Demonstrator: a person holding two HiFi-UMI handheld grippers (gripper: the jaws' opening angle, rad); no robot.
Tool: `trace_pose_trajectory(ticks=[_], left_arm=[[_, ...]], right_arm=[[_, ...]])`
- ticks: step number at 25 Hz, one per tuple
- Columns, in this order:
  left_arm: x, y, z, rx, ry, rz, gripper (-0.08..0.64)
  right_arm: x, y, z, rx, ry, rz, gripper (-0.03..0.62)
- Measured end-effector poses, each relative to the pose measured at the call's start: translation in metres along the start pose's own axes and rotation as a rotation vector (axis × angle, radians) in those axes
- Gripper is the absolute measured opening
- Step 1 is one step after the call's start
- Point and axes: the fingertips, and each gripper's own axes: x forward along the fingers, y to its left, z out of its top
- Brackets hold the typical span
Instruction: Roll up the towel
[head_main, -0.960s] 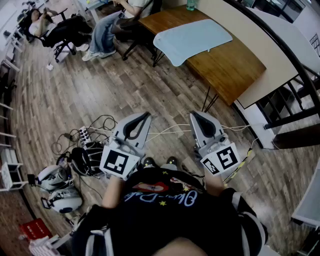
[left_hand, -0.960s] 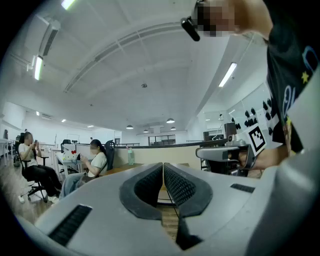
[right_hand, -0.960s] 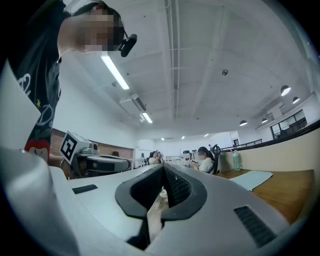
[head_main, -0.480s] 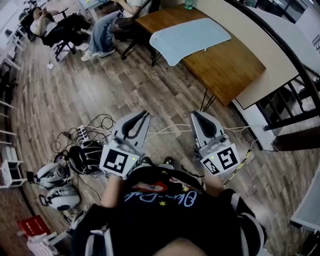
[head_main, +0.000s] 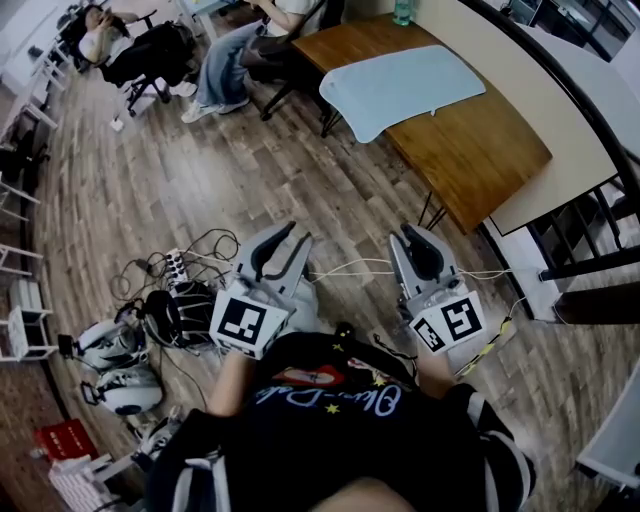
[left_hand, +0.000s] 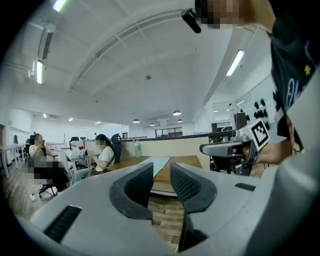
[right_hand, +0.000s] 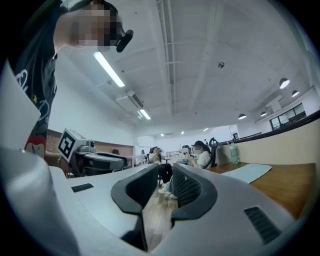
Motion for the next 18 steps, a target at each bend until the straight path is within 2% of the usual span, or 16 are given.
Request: trace_pose_trajectory(ticks=[1,8,13,18], left_arm=[[0.004,0.008,0.0,-0.005,-0.003,0.0,0.084],[0.057,0.076,0.002,0.012,-0.003,-0.035,0.1],[0.102,0.135,-0.014,0.029,0.058,-0.059,0.107],[0.148,0.195,-0.035,0.007,0.12,-0.109,0.114]], right_arm=[[0.008,-0.002,0.0,-0.002,0.007,-0.001,0.075],[0.071,-0.032,-0.003,-0.021,0.03,-0.053,0.078],[0.125,-0.061,-0.019,0.001,0.059,-0.101,0.078],[0.173,-0.09,-0.049,0.068,0.118,-0.181,0.078]])
